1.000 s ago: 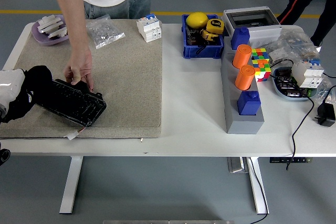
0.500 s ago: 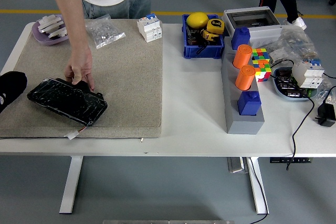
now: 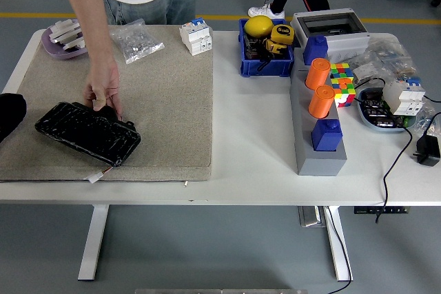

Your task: Pick the rag up,wipe the panel,place it on the desk

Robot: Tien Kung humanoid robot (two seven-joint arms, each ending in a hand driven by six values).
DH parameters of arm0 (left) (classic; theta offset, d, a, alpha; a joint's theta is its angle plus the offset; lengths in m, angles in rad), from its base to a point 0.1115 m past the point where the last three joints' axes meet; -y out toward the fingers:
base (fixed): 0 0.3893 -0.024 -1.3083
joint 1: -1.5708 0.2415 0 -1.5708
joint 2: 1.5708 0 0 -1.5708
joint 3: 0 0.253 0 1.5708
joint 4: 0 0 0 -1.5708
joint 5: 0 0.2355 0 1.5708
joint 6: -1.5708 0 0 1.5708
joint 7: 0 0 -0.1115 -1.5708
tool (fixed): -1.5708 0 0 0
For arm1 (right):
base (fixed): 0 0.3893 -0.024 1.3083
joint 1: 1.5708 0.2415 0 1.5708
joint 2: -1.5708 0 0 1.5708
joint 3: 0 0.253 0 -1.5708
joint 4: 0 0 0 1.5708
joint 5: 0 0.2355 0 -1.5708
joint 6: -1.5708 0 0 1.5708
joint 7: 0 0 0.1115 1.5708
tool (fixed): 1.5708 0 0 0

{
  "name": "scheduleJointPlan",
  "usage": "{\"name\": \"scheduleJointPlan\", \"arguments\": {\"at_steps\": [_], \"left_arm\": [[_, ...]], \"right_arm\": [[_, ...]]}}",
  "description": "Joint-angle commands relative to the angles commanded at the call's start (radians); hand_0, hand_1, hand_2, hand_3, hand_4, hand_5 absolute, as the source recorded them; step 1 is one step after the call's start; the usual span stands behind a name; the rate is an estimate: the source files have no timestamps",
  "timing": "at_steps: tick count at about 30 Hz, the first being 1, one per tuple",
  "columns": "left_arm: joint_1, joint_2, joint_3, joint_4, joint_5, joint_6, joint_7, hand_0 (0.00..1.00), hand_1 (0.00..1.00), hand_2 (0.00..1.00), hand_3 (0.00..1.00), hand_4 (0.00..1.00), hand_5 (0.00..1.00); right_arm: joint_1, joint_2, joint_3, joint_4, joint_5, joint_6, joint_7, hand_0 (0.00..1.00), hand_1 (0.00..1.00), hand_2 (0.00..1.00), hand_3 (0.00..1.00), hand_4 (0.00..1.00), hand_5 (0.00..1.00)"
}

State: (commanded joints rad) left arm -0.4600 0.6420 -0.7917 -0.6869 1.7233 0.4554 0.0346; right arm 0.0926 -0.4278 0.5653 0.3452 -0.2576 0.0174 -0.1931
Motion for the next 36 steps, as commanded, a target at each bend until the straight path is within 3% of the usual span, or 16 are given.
{"name": "scheduleJointPlan", "arguments": {"at_steps": [5, 6, 11, 12, 17, 18, 23, 24, 29, 30, 36], "left_arm": [[-0.004, -0.016, 0.000, 0.014, -0.036, 0.003, -0.011, 0.273, 0.229, 0.504, 0.560, 0.560, 0.012], [-0.003, -0.018, -0.001, 0.014, -0.043, 0.002, -0.013, 0.324, 0.359, 0.512, 0.556, 0.561, 0.038], [-0.002, -0.028, -0.002, 0.009, -0.061, -0.007, -0.027, 0.324, 0.359, 0.512, 0.556, 0.561, 0.038], [-0.002, -0.030, -0.002, 0.010, -0.060, -0.008, -0.029, 0.393, 0.534, 0.561, 0.558, 0.600, 0.041], [-0.006, -0.037, 0.004, 0.023, -0.069, -0.028, -0.027, 0.393, 0.534, 0.561, 0.558, 0.600, 0.041], [-0.007, -0.037, 0.008, 0.025, -0.071, -0.034, -0.026, 0.441, 0.643, 0.612, 0.566, 0.641, 0.051], [-0.010, -0.035, 0.007, 0.018, -0.073, -0.053, -0.021, 0.441, 0.643, 0.612, 0.566, 0.641, 0.051], [-0.010, -0.035, 0.005, 0.016, -0.074, -0.054, -0.021, 0.492, 0.743, 0.703, 0.599, 0.739, 0.091], [-0.015, -0.032, 0.000, 0.003, -0.077, -0.064, -0.022, 0.492, 0.743, 0.703, 0.599, 0.739, 0.091], [-0.016, -0.032, -0.001, 0.001, -0.076, -0.065, -0.023, 0.527, 0.757, 0.768, 0.653, 0.857, 0.191], [-0.023, -0.028, -0.005, -0.001, -0.071, -0.072, -0.016, 0.532, 0.764, 0.776, 0.667, 0.863, 0.194]], "right_arm": [[-0.001, 0.002, -0.006, -0.001, 0.003, 0.001, -0.001, 0.810, 0.678, 0.701, 0.658, 0.982, 0.779], [-0.002, 0.002, -0.007, -0.001, 0.003, 0.001, -0.001, 0.809, 0.678, 0.701, 0.658, 0.982, 0.780], [-0.005, 0.002, -0.022, -0.002, 0.011, 0.003, -0.003, 0.809, 0.678, 0.701, 0.658, 0.982, 0.780], [-0.006, 0.002, -0.024, -0.003, 0.013, 0.003, -0.003, 0.810, 0.678, 0.701, 0.658, 0.981, 0.781], [-0.006, 0.004, -0.025, -0.002, 0.011, 0.003, -0.003, 0.810, 0.678, 0.701, 0.658, 0.981, 0.781], [-0.005, 0.004, -0.024, -0.002, 0.010, 0.002, -0.003, 0.810, 0.678, 0.700, 0.658, 0.980, 0.781], [-0.003, 0.005, -0.025, -0.002, 0.009, 0.002, -0.004, 0.810, 0.678, 0.700, 0.658, 0.980, 0.781], [-0.003, 0.006, -0.026, -0.003, 0.009, 0.002, -0.004, 0.809, 0.679, 0.701, 0.656, 0.981, 0.784], [-0.002, 0.004, -0.023, -0.004, 0.010, 0.001, -0.004, 0.809, 0.679, 0.701, 0.656, 0.981, 0.784], [-0.001, 0.003, -0.022, -0.003, 0.010, 0.001, -0.003, 0.809, 0.678, 0.700, 0.656, 0.980, 0.783], [0.000, 0.004, -0.016, -0.001, 0.003, 0.001, -0.003, 0.810, 0.677, 0.700, 0.656, 0.979, 0.783]]}}
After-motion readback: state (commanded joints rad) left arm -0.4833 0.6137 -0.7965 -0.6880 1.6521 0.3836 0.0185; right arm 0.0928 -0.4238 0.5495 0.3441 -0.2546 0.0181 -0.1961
